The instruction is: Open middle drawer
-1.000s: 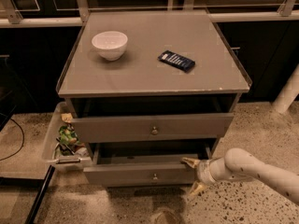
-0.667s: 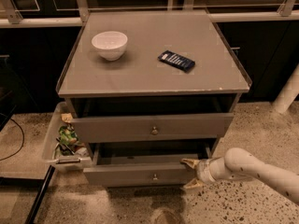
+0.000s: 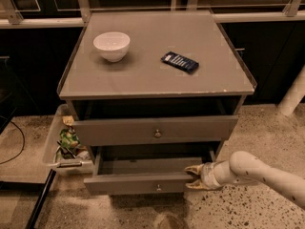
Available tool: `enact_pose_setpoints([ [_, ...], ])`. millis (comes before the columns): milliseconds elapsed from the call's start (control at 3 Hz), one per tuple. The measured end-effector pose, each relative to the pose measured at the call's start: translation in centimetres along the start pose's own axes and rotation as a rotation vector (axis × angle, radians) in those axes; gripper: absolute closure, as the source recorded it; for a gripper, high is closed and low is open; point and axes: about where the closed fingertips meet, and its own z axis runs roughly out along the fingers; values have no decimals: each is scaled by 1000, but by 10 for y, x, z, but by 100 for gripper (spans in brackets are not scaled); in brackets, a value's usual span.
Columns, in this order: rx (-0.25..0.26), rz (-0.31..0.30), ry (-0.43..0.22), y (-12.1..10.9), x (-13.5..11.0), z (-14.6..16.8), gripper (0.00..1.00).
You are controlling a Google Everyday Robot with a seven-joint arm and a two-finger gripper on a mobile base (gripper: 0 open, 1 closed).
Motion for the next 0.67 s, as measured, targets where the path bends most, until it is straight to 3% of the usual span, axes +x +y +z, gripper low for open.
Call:
enact_pose_setpoints([
  [333, 0, 0, 0, 0, 0, 0, 100],
  [667, 0, 0, 0, 0, 0, 0, 81],
])
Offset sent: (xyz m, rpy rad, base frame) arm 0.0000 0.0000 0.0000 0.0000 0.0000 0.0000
